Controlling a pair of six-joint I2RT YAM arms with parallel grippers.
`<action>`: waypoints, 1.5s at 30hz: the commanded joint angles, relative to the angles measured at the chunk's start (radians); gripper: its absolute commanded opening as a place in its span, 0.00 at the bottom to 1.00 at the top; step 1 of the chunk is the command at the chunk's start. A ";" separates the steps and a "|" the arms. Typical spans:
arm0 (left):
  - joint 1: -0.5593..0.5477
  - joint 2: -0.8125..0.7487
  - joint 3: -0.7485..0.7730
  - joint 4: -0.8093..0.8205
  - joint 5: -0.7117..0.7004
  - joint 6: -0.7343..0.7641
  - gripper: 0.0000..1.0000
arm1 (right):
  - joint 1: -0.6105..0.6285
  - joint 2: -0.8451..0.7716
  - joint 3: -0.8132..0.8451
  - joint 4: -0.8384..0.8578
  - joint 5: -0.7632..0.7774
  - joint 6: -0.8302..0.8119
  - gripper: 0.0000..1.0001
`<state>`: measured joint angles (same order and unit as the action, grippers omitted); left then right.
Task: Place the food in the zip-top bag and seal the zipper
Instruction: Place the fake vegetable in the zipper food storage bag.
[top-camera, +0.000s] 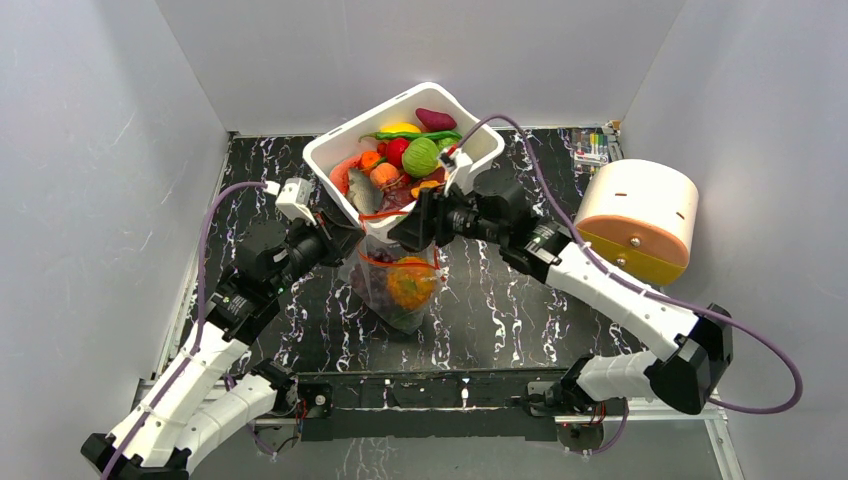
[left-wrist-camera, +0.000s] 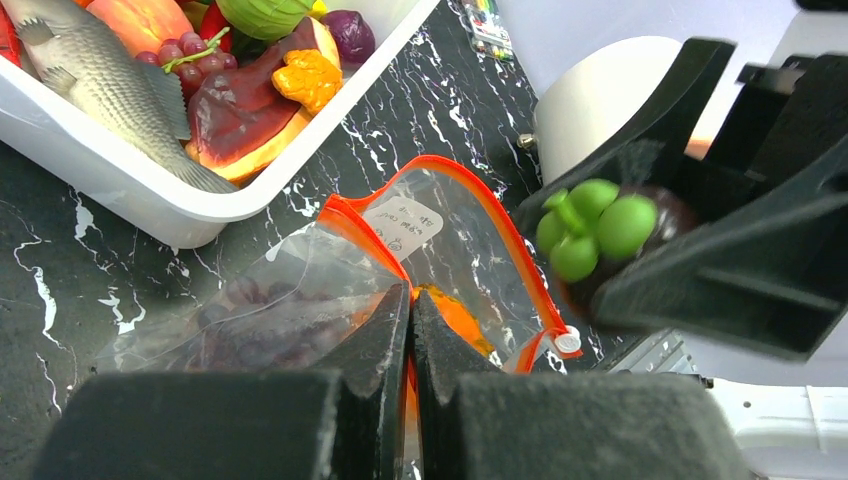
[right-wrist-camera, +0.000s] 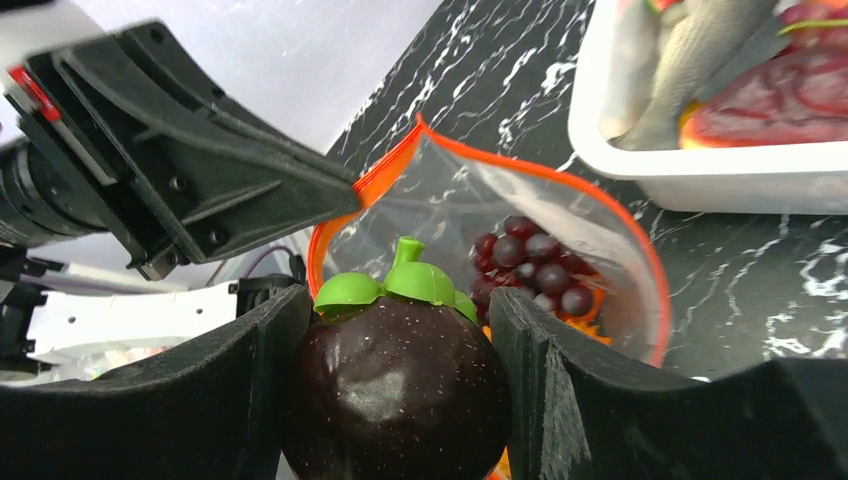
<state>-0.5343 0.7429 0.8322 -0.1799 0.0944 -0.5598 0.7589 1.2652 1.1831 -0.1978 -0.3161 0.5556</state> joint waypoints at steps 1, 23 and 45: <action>-0.004 -0.019 0.002 0.044 0.018 -0.010 0.00 | 0.071 0.038 0.045 0.069 0.063 0.004 0.24; -0.004 -0.030 -0.006 0.051 0.030 -0.022 0.00 | 0.108 0.125 0.109 -0.010 0.197 -0.051 0.74; -0.004 -0.028 -0.014 0.040 0.019 0.001 0.00 | 0.107 0.080 0.133 -0.028 0.189 -0.088 0.57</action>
<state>-0.5343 0.7288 0.8173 -0.1795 0.1123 -0.5774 0.8623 1.3987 1.2556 -0.2665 -0.1303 0.4973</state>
